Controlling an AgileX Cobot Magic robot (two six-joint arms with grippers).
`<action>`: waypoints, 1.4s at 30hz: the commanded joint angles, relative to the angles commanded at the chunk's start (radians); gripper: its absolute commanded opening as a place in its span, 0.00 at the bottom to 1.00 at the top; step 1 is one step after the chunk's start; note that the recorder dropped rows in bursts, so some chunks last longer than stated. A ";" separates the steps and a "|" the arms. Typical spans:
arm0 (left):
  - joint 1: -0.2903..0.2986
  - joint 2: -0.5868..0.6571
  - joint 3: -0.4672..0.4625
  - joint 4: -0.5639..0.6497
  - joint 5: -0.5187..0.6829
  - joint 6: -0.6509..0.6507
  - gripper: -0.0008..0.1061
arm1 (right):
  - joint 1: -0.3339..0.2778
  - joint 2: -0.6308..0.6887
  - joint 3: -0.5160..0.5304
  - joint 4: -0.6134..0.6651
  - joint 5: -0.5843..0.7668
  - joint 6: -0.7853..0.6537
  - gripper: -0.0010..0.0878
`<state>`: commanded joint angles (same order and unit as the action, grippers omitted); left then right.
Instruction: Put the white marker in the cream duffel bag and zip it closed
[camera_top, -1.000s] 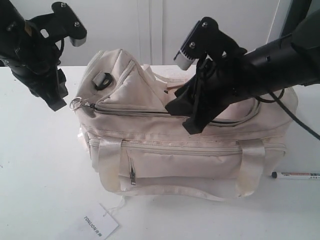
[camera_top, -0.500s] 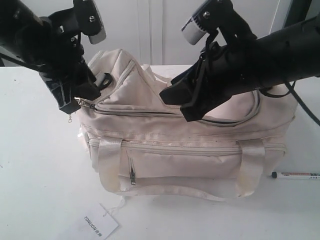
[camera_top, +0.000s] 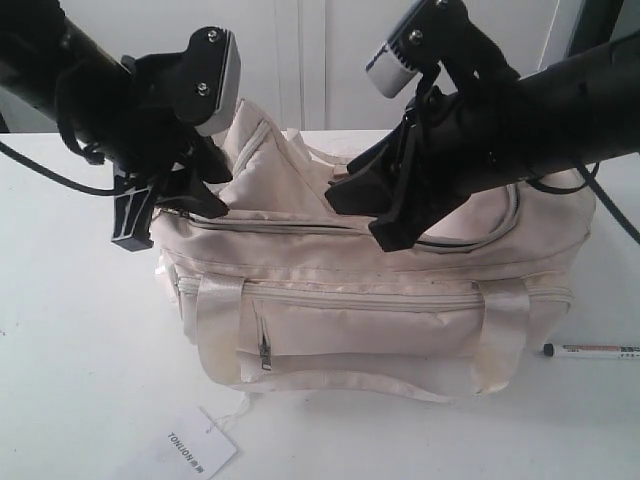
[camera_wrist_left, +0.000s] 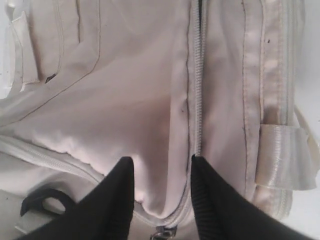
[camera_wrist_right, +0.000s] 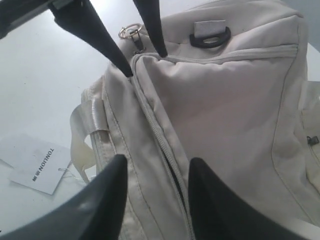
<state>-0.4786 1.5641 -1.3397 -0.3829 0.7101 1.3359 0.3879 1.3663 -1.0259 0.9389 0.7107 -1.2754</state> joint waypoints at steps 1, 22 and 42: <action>0.000 0.002 0.000 -0.006 0.000 0.006 0.41 | 0.000 0.000 0.000 0.000 0.000 0.000 0.44; 0.000 0.048 0.000 -0.013 -0.010 0.014 0.01 | 0.000 0.000 0.000 0.000 0.000 0.000 0.44; 0.000 0.038 0.000 -0.013 -0.166 -0.114 0.01 | 0.000 0.000 0.000 0.000 0.004 0.000 0.44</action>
<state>-0.4786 1.6020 -1.3397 -0.3958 0.5444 1.2214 0.3879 1.3663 -1.0259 0.9389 0.7148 -1.2754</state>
